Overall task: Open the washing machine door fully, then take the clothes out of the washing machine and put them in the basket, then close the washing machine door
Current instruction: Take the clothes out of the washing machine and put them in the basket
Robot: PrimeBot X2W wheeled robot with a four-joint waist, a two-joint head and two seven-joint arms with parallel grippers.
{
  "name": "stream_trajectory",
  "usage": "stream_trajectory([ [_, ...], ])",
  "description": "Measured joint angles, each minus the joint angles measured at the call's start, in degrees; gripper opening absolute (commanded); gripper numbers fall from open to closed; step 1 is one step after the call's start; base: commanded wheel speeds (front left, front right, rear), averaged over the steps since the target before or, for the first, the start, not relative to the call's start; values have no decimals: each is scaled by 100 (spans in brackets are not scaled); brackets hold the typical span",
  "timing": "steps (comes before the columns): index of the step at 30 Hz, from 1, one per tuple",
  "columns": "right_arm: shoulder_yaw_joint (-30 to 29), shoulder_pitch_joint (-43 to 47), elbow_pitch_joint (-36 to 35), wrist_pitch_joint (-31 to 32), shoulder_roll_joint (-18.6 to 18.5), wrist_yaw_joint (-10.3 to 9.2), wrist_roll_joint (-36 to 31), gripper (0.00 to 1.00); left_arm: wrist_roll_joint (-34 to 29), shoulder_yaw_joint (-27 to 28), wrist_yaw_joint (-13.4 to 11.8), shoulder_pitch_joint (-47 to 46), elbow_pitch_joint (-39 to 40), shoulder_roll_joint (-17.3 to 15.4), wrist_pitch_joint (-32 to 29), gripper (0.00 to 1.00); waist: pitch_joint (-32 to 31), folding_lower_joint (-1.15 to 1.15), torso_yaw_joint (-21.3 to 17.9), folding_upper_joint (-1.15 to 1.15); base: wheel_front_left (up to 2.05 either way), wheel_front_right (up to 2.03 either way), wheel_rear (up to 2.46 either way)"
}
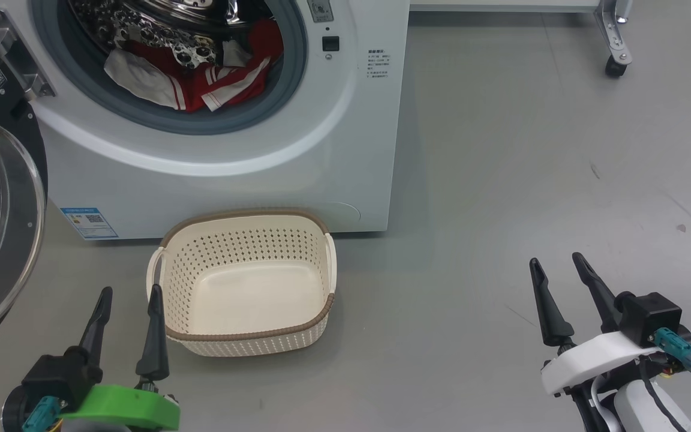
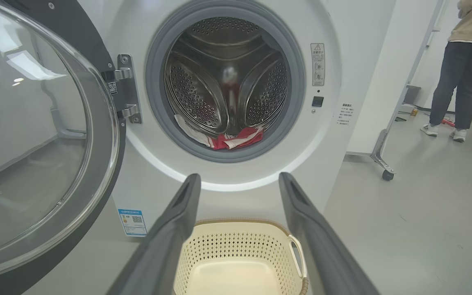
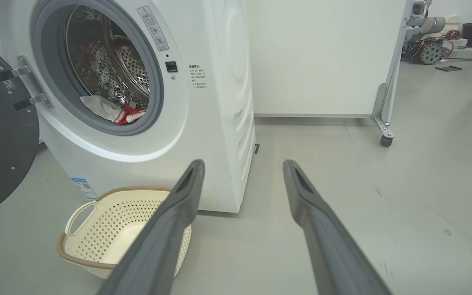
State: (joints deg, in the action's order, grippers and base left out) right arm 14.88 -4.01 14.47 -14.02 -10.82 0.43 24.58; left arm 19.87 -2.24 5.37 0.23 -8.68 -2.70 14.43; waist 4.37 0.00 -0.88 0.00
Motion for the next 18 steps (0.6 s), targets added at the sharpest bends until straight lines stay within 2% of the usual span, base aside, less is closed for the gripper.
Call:
stream_trajectory([
  [18, -58, 76, 1, 0, 45, 47, 0, 100, -136, 69, -11, 1, 189, 3, 1, 100, 7, 0, 57, 0, 101, -101, 0],
])
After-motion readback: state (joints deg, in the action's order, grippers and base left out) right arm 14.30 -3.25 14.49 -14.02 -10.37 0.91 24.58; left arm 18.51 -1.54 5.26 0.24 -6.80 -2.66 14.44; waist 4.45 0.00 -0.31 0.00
